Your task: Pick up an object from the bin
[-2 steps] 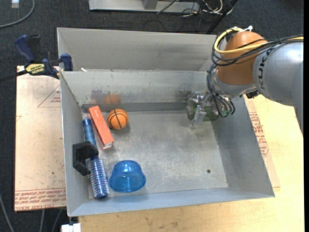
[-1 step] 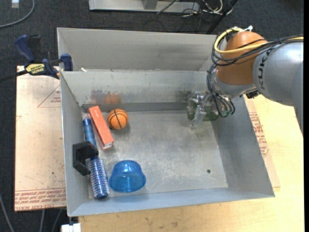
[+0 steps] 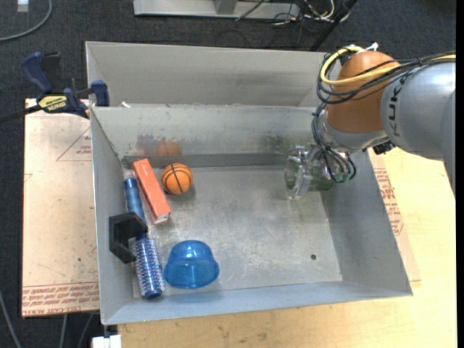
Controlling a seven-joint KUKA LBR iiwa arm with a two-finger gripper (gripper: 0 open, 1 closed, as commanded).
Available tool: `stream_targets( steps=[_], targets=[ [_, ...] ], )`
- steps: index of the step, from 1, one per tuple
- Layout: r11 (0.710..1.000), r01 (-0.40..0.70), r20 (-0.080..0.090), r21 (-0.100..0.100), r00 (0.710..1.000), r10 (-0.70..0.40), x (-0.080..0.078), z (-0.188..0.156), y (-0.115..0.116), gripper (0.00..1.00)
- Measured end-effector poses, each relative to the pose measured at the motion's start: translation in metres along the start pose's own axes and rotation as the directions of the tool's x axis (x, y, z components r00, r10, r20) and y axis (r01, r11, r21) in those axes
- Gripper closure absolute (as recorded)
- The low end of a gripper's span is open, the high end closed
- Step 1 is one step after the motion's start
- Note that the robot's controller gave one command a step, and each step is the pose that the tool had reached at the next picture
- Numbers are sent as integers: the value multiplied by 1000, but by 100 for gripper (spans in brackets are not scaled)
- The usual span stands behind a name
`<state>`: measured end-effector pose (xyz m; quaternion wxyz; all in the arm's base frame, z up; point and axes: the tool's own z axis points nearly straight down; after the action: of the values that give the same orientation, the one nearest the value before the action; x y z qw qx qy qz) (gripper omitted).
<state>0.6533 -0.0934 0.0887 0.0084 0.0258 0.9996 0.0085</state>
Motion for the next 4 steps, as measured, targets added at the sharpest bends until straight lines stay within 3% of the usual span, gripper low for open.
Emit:
stream_targets(
  steps=[4],
  targets=[
    [1000, 1, 1, 1, 1000, -1, -1, -14, -2, 100]
  ],
)
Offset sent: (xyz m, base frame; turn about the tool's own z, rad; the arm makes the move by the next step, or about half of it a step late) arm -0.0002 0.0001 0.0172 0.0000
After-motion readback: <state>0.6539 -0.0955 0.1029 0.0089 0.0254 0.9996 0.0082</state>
